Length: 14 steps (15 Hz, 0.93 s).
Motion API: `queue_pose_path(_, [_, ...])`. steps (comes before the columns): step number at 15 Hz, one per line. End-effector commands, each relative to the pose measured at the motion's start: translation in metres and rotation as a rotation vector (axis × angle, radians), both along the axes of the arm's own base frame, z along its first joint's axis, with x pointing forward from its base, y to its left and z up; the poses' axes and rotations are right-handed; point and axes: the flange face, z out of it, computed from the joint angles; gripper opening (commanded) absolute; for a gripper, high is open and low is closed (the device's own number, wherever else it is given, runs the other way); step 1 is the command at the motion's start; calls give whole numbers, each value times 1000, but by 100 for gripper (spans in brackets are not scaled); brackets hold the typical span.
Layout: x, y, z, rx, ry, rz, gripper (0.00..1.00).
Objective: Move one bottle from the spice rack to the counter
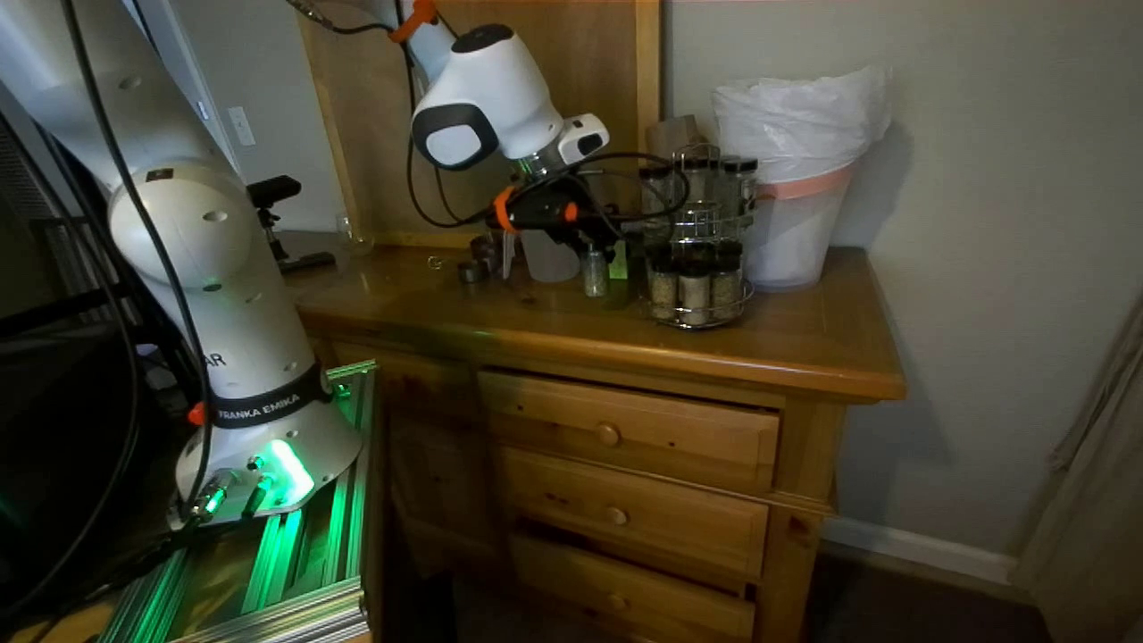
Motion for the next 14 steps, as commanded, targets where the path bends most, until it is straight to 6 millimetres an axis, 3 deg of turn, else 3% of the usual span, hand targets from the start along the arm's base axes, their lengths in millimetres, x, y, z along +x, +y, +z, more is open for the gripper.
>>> queue_pose_path(1, [0, -1, -4, -1, 9, -6, 24])
queue_pose_path(2, [0, -1, -8, -3, 17, -7, 49])
queue_pose_path(4, [-1, -1, -9, -4, 18, -7, 49])
queue_pose_path(5, [0, 1, -8, 2, 15, -11, 24])
queue_pose_path(14, [4, 13, -23, 41, 27, -66, 24])
